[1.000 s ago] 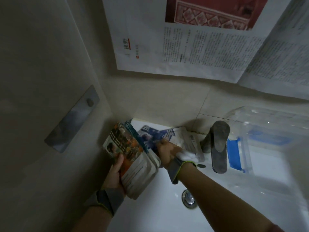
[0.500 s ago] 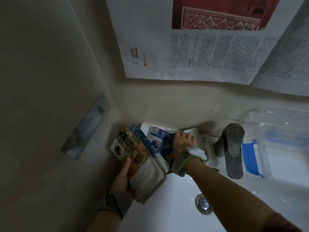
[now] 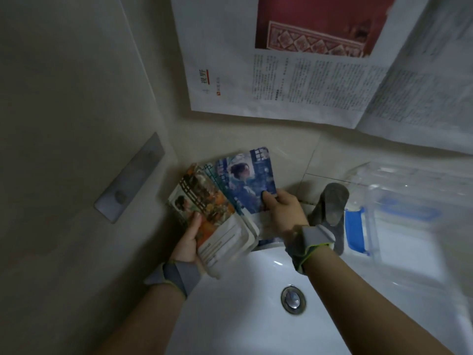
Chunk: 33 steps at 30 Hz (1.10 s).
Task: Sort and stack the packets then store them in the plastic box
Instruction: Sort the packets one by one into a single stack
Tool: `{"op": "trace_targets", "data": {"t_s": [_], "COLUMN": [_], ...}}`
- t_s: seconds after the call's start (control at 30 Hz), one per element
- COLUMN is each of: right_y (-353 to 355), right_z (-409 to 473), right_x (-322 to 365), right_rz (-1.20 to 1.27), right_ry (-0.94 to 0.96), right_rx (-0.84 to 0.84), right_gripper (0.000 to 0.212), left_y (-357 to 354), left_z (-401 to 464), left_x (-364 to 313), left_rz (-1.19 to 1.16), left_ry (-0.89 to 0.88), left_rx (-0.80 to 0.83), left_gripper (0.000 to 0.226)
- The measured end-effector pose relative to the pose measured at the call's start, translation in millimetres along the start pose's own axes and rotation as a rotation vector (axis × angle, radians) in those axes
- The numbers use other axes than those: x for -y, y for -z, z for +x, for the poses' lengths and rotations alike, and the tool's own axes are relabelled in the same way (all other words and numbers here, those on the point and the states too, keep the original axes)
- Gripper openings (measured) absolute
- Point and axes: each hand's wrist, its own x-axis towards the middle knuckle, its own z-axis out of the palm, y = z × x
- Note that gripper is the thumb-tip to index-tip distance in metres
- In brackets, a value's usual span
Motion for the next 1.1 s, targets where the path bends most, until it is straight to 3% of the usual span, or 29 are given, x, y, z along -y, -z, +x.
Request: {"op": "trace_targets", "data": {"t_s": [0.27,0.4,0.47,0.53,0.6,0.67,0.77,0.83,0.87,0.97,1.03,1.1], "right_y": [4.3,-1.2,-2.5,-4.8,-7.7,-11.1,-12.5,-13.7,-14.5,-19.6,-19.2,-19.2], "right_z": [-28.0,-40.7,-46.7,-51.4,-51.7,-48.3,-37.7,-31.0,-29.2,-19.2,-10.1,-2.6], "right_x": [22.3,26.7,24.3,18.6,13.0,10.3,4.6,-3.1,-5.6,-14.0,-18.2,-23.8], "right_rz": [0.244,0.203,0.042,-0.021,-0.049,-0.047,0.430,0.742,0.763,0.405,0.125,0.040], "right_ry": [0.112,0.118,0.130,0.133,0.158,0.165,-0.023,-0.147,-0.160,-0.056,-0.054,-0.146], "right_rx": [0.261,0.317,0.387,0.532,0.625,0.630,0.629,0.592,0.546,0.444,0.440,0.387], "right_gripper": [0.035,0.027,0.030,0.055,0.083,0.091,0.077,0.060,0.048,0.030,0.043,0.055], "left_y": [-7.5,-5.4,-7.1,-9.4,-8.9,-10.3,-7.3,-5.5,-5.5,0.2,7.3,14.7], "left_z": [-11.4,-14.1,-15.0,-13.4,-9.1,-9.5,-7.4,-6.2,-5.5,-2.3,3.0,9.3], "left_x": [2.1,2.9,4.0,3.0,2.6,1.7,0.6,-4.7,-6.9,-11.7,-12.8,-14.2], "left_rz": [0.021,0.043,0.116,0.166,0.211,0.227,0.218,0.247,0.273,0.310,0.301,0.248], "left_ry": [-0.044,-0.070,-0.098,-0.143,-0.157,-0.172,-0.190,-0.240,-0.262,-0.276,-0.271,-0.268], "left_rx": [0.024,0.044,0.040,0.029,0.046,0.035,0.065,0.074,0.062,-0.018,-0.033,-0.060], "left_gripper": [0.091,0.118,0.094,0.064,0.055,0.058,0.070,0.047,0.038,0.040,0.050,0.056]}}
